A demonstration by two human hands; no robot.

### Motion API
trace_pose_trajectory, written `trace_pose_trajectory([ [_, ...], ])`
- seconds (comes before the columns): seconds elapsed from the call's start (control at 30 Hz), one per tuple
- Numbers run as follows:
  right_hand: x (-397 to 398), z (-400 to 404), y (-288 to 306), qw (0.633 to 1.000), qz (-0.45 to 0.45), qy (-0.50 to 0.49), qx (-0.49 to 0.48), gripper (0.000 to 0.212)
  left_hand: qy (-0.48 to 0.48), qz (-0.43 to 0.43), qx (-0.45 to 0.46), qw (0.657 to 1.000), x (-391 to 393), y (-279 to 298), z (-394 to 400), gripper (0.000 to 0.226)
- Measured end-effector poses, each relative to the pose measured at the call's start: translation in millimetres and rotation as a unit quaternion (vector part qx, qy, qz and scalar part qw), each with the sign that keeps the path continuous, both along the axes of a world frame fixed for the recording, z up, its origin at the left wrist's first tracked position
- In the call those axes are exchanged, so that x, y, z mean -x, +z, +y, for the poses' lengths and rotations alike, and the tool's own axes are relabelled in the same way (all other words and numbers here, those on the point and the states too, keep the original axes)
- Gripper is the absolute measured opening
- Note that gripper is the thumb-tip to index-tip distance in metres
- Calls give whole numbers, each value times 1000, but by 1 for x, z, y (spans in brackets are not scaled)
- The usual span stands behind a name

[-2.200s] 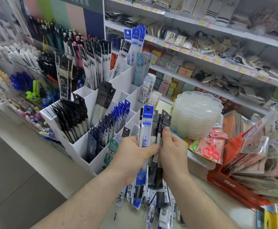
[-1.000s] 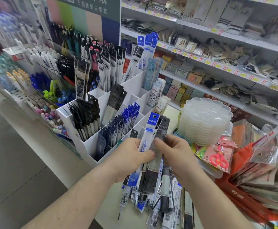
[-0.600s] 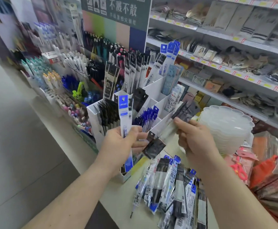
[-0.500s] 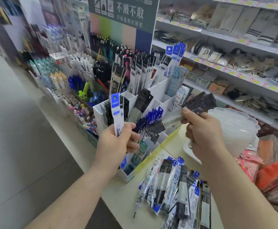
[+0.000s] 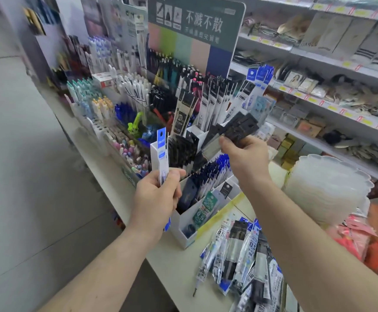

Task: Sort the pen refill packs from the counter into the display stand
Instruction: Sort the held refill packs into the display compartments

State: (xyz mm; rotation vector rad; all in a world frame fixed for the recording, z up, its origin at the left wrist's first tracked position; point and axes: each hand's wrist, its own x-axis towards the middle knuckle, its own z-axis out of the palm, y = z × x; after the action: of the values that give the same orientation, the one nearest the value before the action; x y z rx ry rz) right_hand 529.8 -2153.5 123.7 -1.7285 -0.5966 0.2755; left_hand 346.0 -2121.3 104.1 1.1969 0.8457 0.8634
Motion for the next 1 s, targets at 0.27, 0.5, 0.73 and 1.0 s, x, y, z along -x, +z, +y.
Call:
trace_pose_trajectory([
  [0.27,8,31,-4,981,-77,66,168,19,-77,7,16,997,-1,-1,-1,18],
  [0.5,11,41,-7,956,-129,49,257,38,-159,15,44,986,-8,0,-6,21],
  [0.73,4,21,19,976,-79,91,180,45,-178,16,56,982,-13,1,-5,20],
  [1.0,9,22,18,960,-164,164,159,7,-182,30,65,981,-16,-2,-5,17],
])
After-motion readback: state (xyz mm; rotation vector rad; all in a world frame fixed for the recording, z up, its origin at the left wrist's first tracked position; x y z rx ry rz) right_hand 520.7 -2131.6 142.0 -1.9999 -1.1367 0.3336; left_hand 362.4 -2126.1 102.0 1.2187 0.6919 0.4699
